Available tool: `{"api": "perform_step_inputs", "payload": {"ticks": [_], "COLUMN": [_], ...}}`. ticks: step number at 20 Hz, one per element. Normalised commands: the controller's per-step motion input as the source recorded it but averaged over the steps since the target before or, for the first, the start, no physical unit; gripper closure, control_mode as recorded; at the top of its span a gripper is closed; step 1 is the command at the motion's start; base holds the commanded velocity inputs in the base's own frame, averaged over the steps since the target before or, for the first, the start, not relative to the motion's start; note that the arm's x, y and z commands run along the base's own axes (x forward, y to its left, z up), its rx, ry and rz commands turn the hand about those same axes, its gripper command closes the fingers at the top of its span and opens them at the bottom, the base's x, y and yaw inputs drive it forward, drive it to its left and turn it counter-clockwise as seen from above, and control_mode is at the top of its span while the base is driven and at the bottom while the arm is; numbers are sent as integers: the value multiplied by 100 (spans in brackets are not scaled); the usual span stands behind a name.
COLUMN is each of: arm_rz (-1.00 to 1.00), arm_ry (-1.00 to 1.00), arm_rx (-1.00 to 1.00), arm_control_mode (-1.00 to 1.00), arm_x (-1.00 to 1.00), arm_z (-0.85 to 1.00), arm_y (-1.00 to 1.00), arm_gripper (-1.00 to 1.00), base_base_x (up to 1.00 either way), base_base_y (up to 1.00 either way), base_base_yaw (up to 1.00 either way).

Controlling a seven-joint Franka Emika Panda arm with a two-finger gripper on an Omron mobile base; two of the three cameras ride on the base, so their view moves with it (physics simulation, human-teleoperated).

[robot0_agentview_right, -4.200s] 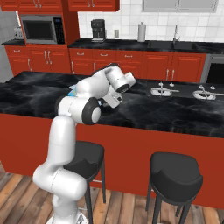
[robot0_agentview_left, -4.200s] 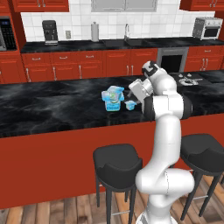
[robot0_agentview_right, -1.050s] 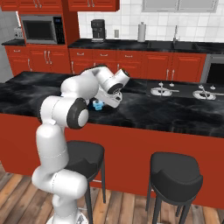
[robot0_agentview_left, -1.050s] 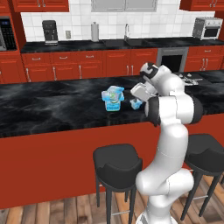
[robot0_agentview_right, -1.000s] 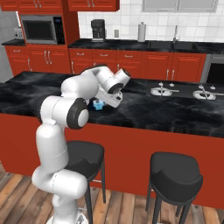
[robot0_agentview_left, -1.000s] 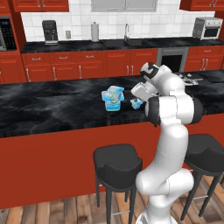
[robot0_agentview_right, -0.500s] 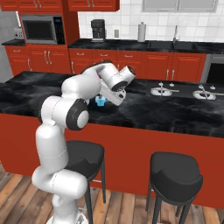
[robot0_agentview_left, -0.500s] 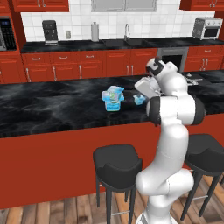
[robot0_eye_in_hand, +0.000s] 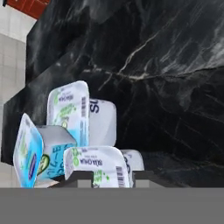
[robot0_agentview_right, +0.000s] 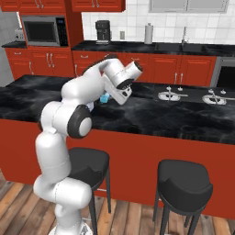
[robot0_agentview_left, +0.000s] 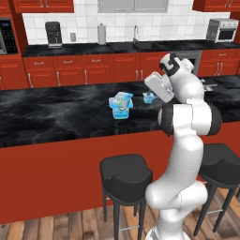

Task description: Stack the yogurt containers by placing the smaller containers on top of the larger containers.

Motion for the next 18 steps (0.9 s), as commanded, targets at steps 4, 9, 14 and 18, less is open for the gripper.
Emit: {"api": "perform_step_inputs", "payload": {"ticks": [4, 9, 14, 18], "arm_rz": [-19, -19, -16, -13], "arm_ry": [1, 4, 9, 13], "arm_rx": [0, 0, 0, 4], "arm_control_mode": [-100, -100, -100, -100], "arm_x": [-19, -34, -16, -5], "arm_z": [47, 12, 0, 5], "arm_y": [31, 29, 7, -5], "arm_gripper": [100, 100, 100, 100], "base_base_x": [0, 0, 0, 0], "base_base_y": [0, 0, 0, 0], "base_base_yaw": [0, 0, 0, 0]}}
